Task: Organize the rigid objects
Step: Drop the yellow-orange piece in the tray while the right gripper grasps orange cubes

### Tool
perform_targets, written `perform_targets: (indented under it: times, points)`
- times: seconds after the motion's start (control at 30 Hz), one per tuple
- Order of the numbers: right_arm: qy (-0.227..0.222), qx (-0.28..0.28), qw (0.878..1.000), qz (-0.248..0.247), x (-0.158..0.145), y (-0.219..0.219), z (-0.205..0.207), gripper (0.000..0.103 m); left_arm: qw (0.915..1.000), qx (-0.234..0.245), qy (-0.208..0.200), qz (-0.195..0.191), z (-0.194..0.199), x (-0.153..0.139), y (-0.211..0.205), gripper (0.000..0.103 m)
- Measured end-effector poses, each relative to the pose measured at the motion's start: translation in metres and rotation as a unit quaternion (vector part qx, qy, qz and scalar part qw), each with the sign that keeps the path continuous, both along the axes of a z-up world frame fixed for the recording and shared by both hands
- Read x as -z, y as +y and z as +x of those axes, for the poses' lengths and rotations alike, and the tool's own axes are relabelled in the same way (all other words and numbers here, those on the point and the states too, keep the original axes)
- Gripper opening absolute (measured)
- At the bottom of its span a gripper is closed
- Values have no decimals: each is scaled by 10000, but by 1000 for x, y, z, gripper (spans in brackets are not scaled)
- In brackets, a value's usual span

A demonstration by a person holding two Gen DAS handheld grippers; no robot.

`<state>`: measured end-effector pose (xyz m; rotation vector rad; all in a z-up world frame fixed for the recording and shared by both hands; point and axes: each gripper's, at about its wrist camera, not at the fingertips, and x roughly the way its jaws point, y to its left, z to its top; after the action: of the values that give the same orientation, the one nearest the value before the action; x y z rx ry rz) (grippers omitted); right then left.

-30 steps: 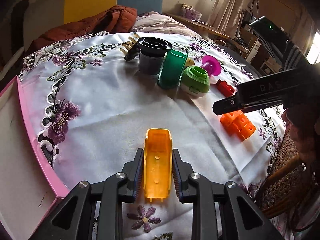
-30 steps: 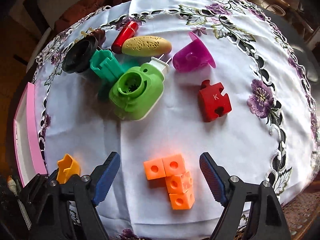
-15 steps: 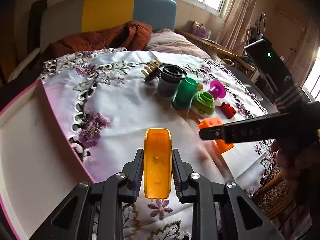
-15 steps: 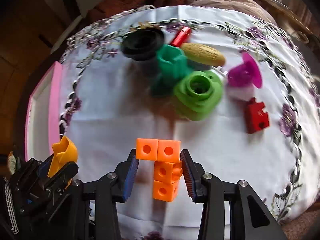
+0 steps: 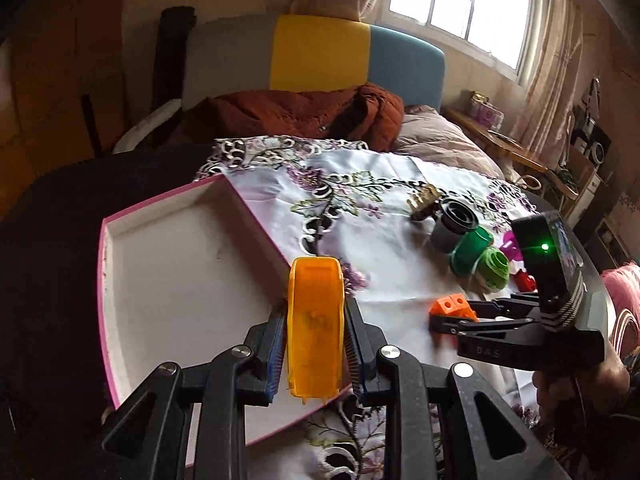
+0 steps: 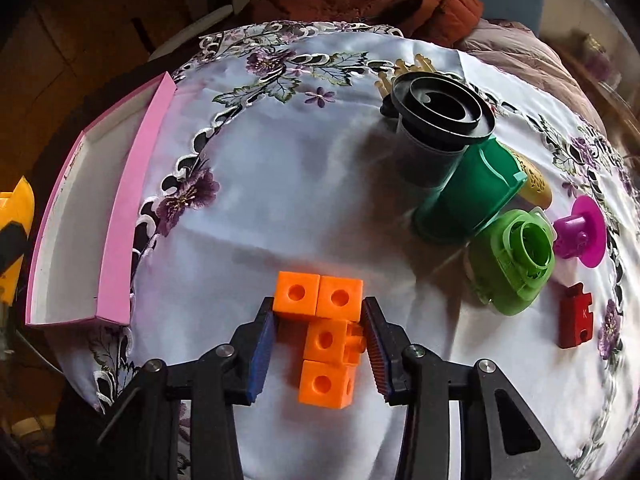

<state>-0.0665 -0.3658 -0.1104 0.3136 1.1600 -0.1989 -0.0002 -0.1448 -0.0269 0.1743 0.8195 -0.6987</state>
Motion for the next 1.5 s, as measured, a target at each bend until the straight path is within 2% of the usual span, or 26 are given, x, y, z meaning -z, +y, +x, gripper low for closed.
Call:
perform_targets:
  times: [0.3, 0.5, 0.67, 0.83, 1.0, 1.1, 1.17, 1.23, 1.3, 1.4, 1.5]
  points:
    - [-44, -121, 9999, 17, 3, 3, 4, 46, 9980, -592, 92, 180, 32, 6, 27, 26]
    - [-94, -194, 9998, 20, 3, 2, 2, 46, 9914, -1029, 807, 103, 84, 29, 48, 26]
    - [-184, -300, 9993, -128, 2, 5, 1, 45, 9825, -1520, 1010, 377, 137, 54, 62, 26]
    - [-211, -361, 9989, -220, 1, 7, 2, 44, 9783, -1723, 950, 657, 176, 70, 63, 26]
    - [-224, -423, 9982, -350, 1, 10, 2, 44, 9738, -1909, 837, 907, 200, 81, 59, 26]
    - [-229, -472, 9976, -461, 1, 13, 2, 44, 9731, -1937, 838, 922, 206, 83, 58, 26]
    - [-236, -488, 9973, -491, 1, 13, 2, 44, 9736, -1911, 823, 937, 209, 83, 55, 30]
    - [-242, -504, 9970, -533, 1, 14, 2, 44, 9744, -1856, 870, 924, 209, 83, 55, 42]
    - [-245, -519, 9967, -569, 1, 15, 2, 44, 9757, -1809, 869, 877, 206, 80, 55, 44]
    - [-250, -538, 9964, -614, 1, 16, 2, 44, 9772, -1787, 835, 785, 197, 75, 58, 56]
    - [-255, -561, 9956, -700, 1, 19, 2, 44, 9784, -1793, 738, 711, 184, 67, 61, 58]
